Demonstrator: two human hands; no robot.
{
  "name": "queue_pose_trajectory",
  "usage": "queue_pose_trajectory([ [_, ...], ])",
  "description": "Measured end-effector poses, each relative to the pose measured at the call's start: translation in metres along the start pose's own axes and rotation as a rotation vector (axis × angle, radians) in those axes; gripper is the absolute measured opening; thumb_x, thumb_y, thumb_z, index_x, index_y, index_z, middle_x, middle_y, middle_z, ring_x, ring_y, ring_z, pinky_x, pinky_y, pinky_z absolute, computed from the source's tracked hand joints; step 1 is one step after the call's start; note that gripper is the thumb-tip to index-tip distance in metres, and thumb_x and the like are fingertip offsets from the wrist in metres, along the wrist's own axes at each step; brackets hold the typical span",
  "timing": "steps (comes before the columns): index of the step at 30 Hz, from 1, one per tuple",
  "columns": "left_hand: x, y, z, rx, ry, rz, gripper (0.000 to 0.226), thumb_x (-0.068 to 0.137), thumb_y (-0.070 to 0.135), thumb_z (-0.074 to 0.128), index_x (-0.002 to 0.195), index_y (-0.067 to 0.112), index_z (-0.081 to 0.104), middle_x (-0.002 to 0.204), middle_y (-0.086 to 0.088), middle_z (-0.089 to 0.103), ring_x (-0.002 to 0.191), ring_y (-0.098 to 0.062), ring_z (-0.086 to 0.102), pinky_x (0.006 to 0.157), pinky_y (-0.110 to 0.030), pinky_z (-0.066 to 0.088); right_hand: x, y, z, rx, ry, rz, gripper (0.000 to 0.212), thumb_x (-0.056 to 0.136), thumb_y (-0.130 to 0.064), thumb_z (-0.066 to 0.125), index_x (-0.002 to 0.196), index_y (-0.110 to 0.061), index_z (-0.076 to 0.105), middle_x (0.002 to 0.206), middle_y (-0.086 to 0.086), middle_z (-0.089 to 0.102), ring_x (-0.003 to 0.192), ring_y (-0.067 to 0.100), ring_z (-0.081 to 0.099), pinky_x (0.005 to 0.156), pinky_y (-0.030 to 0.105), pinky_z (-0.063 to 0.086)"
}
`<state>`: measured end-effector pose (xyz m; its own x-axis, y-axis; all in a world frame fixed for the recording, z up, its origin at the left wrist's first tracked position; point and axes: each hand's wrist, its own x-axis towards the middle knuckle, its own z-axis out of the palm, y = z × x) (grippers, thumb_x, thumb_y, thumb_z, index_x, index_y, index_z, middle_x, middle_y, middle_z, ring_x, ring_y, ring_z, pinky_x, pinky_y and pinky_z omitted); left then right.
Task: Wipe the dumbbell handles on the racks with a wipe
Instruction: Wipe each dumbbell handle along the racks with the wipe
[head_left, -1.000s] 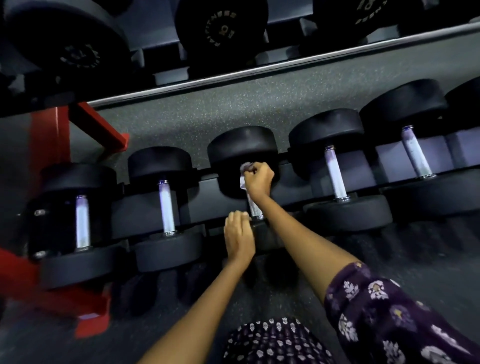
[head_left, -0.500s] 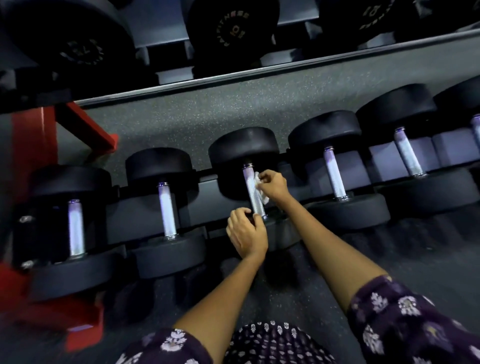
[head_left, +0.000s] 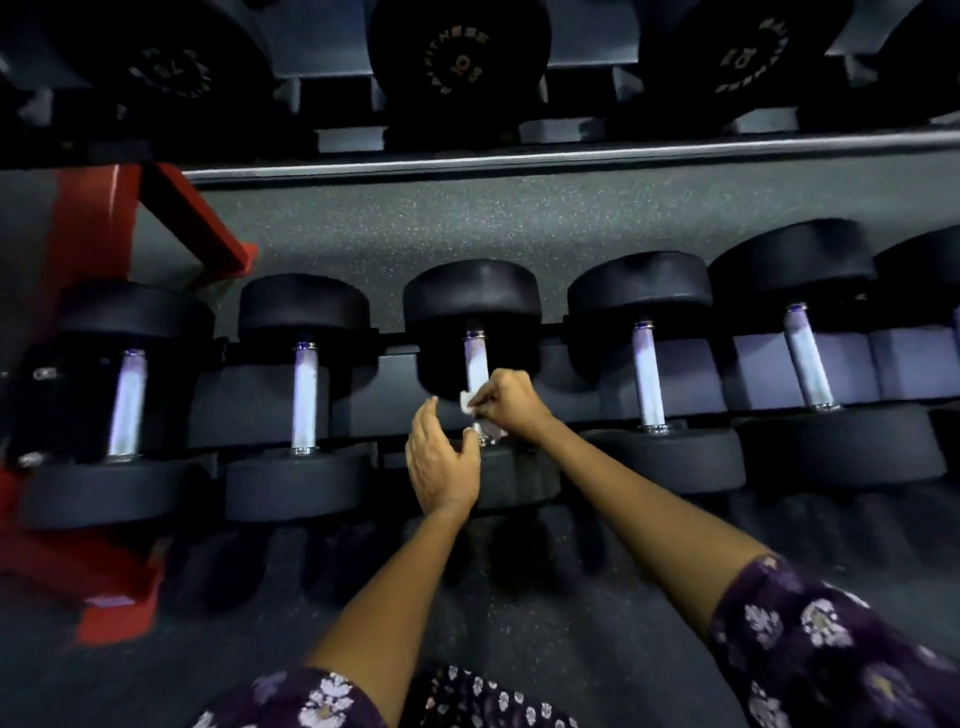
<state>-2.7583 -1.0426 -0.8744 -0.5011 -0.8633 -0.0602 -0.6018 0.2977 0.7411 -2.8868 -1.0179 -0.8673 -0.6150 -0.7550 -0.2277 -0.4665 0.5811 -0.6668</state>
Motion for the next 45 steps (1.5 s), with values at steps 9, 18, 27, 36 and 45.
queue_pose_trajectory([
  [9,-0.006,0.002,0.001,-0.035,0.085,0.107,0.029,0.088,0.018,0.054,0.112,0.004,0.056,0.115,-0.011,0.057,0.107,-0.029,0.054,0.095,-0.038,0.039,-0.001,0.006,0.002,-0.07,-0.013,-0.142,0.014,0.078,-0.006,0.068,0.09,-0.003,0.074,0.101,0.019,0.061,0.092,0.031,0.062,0.079,0.026,0.044],
  [18,-0.004,-0.017,0.006,0.507,-0.192,1.344,0.05,0.091,0.039,0.042,0.113,0.003,0.069,0.117,-0.016,0.067,0.11,-0.031,0.063,0.107,-0.042,0.033,0.015,-0.001,-0.01,-0.13,0.011,-0.236,0.013,0.082,-0.011,0.067,0.085,-0.001,0.075,0.096,0.022,0.063,0.09,0.034,0.063,0.078,0.03,0.047],
  [27,-0.005,-0.021,0.004,0.628,-0.227,1.36,0.06,0.083,0.048,0.043,0.119,0.006,0.067,0.125,-0.013,0.064,0.119,-0.031,0.059,0.111,-0.042,0.028,0.023,0.006,-0.016,-0.208,-0.043,-0.361,0.013,0.083,-0.009,0.066,0.086,0.001,0.074,0.092,0.021,0.061,0.081,0.033,0.061,0.068,0.024,0.039],
  [36,-0.004,-0.019,0.005,0.6,-0.167,1.335,0.057,0.08,0.047,0.048,0.117,0.007,0.068,0.124,-0.012,0.065,0.116,-0.032,0.06,0.107,-0.043,0.034,0.034,0.012,-0.016,-0.064,0.089,-0.323,0.015,0.078,-0.003,0.07,0.091,0.003,0.073,0.098,0.024,0.063,0.088,0.028,0.062,0.069,0.006,0.032],
  [45,-0.002,-0.021,0.006,0.648,-0.145,1.49,0.05,0.095,0.038,0.041,0.122,0.004,0.065,0.13,-0.011,0.061,0.127,-0.033,0.052,0.113,-0.043,0.028,0.028,0.026,-0.028,-0.088,-0.096,-0.336,0.016,0.076,-0.007,0.073,0.09,0.001,0.074,0.08,0.015,0.067,0.072,0.021,0.061,0.061,0.008,0.032],
])
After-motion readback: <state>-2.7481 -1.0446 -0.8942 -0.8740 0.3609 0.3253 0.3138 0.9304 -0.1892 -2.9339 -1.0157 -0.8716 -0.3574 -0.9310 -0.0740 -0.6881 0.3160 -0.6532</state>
